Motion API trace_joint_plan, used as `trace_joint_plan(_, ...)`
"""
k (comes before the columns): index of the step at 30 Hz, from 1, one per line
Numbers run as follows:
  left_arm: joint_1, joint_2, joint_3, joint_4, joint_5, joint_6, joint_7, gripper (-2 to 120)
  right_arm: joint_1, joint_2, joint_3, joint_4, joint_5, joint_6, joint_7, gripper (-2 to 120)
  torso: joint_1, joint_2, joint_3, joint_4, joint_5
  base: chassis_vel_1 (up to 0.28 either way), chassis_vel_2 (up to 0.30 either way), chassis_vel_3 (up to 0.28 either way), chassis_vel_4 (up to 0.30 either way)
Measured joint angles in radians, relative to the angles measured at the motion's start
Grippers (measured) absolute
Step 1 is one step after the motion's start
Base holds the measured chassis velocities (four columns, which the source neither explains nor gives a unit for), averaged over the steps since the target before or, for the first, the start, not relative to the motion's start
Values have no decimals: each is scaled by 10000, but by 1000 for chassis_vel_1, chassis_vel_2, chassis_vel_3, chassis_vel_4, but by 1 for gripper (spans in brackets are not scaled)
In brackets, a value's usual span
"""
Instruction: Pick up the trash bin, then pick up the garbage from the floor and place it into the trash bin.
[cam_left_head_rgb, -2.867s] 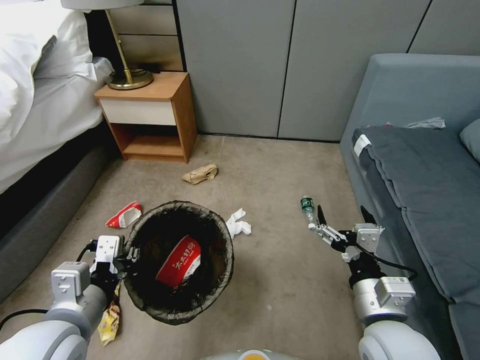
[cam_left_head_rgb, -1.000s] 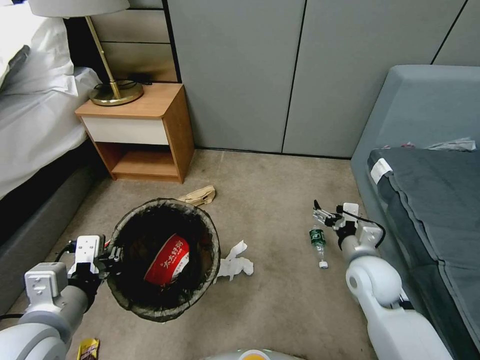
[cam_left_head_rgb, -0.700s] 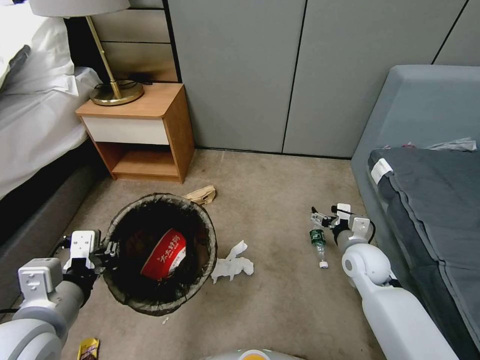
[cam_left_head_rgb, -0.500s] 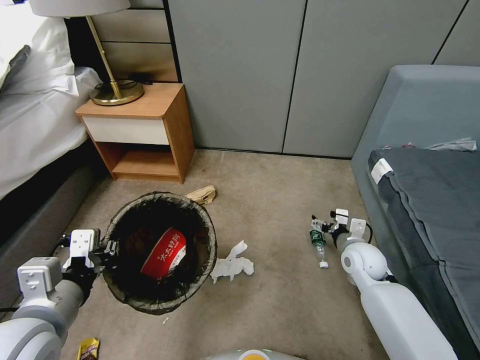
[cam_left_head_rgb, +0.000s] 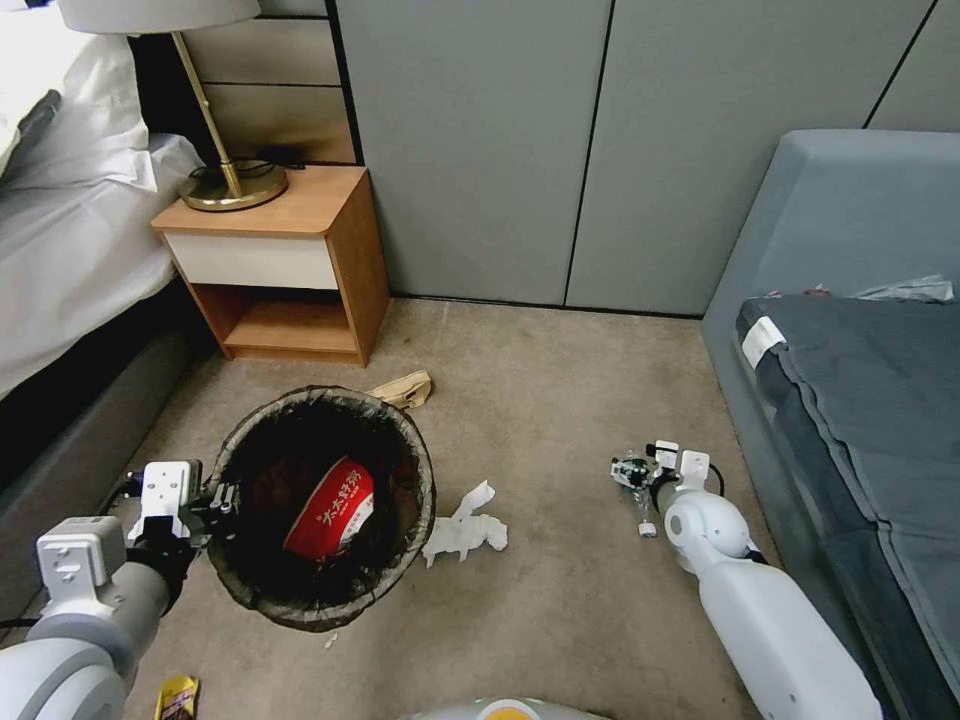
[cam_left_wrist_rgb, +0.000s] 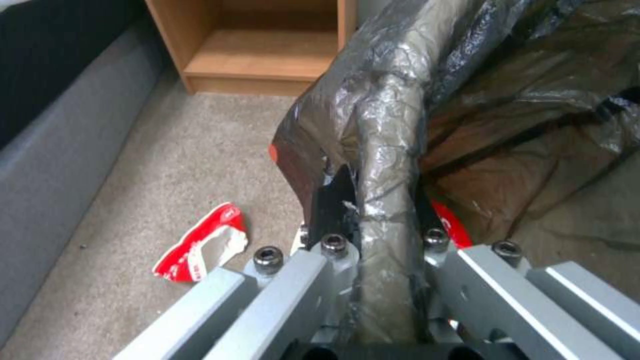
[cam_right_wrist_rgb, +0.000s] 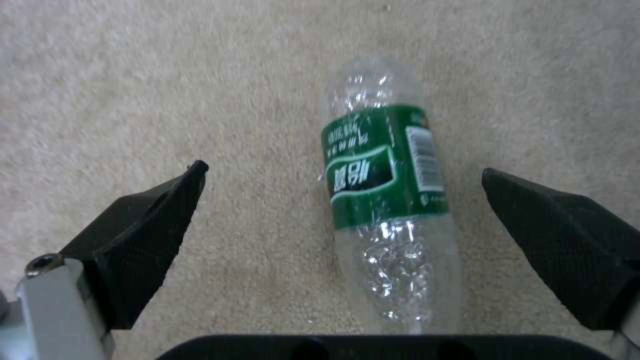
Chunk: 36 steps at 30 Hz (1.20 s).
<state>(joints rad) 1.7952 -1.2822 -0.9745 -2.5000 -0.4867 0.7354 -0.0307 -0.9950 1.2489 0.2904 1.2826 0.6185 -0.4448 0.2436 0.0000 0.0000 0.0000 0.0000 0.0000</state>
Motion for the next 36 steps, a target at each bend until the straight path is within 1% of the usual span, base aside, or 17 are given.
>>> trace_joint_plan(8, 129, -31, -62, 0, 13, 0, -14, 1, 369, 280, -191, -1166, -436, 345, -96, 100, 0, 0, -1, 0, 0, 0, 0, 0, 0)
trace_joint_plan(22, 170, -103, 39, 0, 93, 0, -14, 1, 612, 278, -184, -1934, -525, 568, -132, 100, 0, 0, -1, 0, 0, 0, 0, 0, 0)
trace_joint_plan(24, 180, -104, 41, 0, 98, 0, -14, 1, 651, 315, -192, -2083, -543, 611, -205, 94, 0, 0, -1, 0, 0, 0, 0, 0, 0)
trace_joint_plan(25, 180, -104, 41, 0, 98, 0, -14, 1, 651, 315, -192, -2083, -543, 611, -205, 94, 0, 0, -1, 0, 0, 0, 0, 0, 0)
trace_joint_plan(27, 186, -104, 45, 0, 98, 0, -14, 1, 687, 350, -193, -2232, -569, 666, -305, 86, 0, 0, -1, 0, 0, 0, 0, 0, 0)
trace_joint_plan(28, 188, -103, 49, 0, 98, 0, -14, 1, 711, 373, -193, -2324, -588, 708, -359, 80, 0, 0, 0, 0, 0, 0, 0, 0, 0)
trace_joint_plan(29, 188, -103, 49, 0, 98, 0, -14, 1, 711, 373, -193, -2324, -588, 708, -359, 80, 0, 0, 0, 0, 0, 0, 0, 0, 0)
trace_joint_plan(32, 182, -97, 56, 0, 95, 0, -14, 1, 758, 423, -179, -2556, -622, 787, -483, 64, 0, 0, 0, 0, 0, 0, 0, 0, 0)
trace_joint_plan(33, 182, -97, 56, 0, 95, 0, -14, 1, 758, 423, -179, -2556, -622, 787, -483, 64, 0, 0, 0, 0, 0, 0, 0, 0, 0)
trace_joint_plan(36, 179, -71, 52, 0, 81, 0, -14, 1, 758, 447, -119, -2677, -674, 924, -591, 52, 0, 0, -1, 0, -1, 0, 0, 0, 0)
